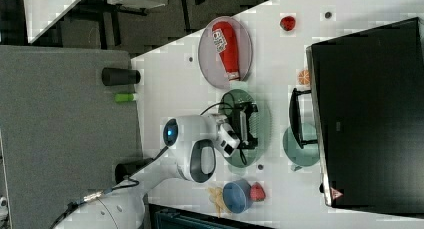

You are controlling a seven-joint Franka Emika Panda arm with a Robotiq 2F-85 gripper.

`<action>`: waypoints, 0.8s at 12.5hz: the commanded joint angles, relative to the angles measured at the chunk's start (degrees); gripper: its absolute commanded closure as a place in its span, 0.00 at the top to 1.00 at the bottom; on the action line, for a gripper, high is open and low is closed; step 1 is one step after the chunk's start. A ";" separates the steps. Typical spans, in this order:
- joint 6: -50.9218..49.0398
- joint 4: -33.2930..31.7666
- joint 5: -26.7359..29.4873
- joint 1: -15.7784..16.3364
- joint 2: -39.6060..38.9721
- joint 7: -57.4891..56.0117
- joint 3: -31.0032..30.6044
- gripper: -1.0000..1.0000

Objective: Drag strainer left to right.

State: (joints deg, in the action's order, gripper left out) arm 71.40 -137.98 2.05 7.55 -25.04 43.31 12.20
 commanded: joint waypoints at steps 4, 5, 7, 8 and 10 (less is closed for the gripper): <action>-1.39 0.20 -1.03 -1.13 1.77 -7.49 3.29 1.00; -1.69 0.32 -1.20 -1.11 2.52 -9.27 2.78 1.00; -3.85 0.32 -1.21 -1.10 6.32 -15.20 0.05 1.00; -6.14 0.37 -1.26 -1.11 9.32 -18.96 -0.95 1.00; -14.24 1.11 -1.26 -1.11 16.26 -25.73 -1.83 1.00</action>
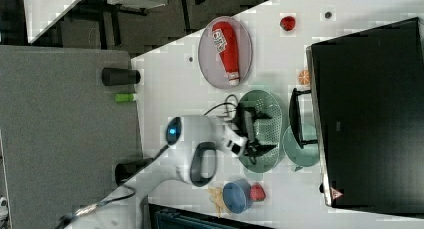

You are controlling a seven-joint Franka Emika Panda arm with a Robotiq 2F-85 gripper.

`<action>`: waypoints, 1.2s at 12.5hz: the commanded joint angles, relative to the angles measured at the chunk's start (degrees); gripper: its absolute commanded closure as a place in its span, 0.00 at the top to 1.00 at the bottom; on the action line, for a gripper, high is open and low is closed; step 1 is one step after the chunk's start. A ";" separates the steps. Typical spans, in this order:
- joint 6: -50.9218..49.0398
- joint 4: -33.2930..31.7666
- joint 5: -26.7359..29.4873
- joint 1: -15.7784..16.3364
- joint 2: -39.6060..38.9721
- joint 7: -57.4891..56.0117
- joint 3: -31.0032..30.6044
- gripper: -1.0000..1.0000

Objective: Drag strainer left to right.

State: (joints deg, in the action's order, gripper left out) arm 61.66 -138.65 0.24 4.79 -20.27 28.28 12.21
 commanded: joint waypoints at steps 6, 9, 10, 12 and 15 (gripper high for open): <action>-39.75 14.50 0.40 1.62 30.96 -27.91 -1.74 1.00; -53.21 21.44 -0.53 1.62 36.77 -27.97 -1.84 1.00; -56.88 23.33 -1.18 1.62 38.02 -27.99 -1.83 1.00; -58.42 25.23 -3.39 1.61 39.14 -27.99 -1.80 1.00; -58.50 25.15 -4.55 1.62 39.33 -27.99 -2.03 1.00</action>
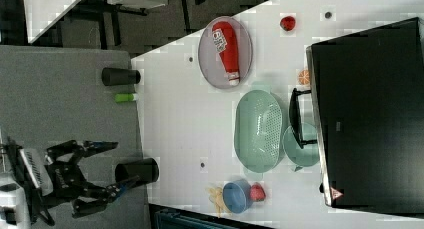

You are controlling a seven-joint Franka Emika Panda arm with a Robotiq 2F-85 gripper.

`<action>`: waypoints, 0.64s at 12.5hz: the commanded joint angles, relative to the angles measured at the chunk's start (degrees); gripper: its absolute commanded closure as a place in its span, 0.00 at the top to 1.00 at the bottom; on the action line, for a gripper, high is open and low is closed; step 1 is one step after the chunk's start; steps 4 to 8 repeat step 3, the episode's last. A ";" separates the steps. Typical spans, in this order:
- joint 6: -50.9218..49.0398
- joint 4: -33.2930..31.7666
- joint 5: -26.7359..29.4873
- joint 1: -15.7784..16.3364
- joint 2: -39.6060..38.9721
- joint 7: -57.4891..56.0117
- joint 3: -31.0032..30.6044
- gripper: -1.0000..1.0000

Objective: Drag strainer left to right.

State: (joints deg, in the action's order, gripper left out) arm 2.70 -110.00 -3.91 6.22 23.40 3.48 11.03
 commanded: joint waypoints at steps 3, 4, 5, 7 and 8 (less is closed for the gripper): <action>0.54 -3.69 -0.39 0.19 -4.52 -3.18 -0.86 1.00; 0.54 -3.69 -0.39 0.19 -4.52 -3.18 -0.86 1.00; 0.54 -3.69 -0.39 0.19 -4.52 -3.18 -0.86 1.00; 0.54 -3.69 -0.39 0.19 -4.52 -3.18 -0.86 1.00; 0.54 -3.69 -0.39 0.19 -4.52 -3.18 -0.86 1.00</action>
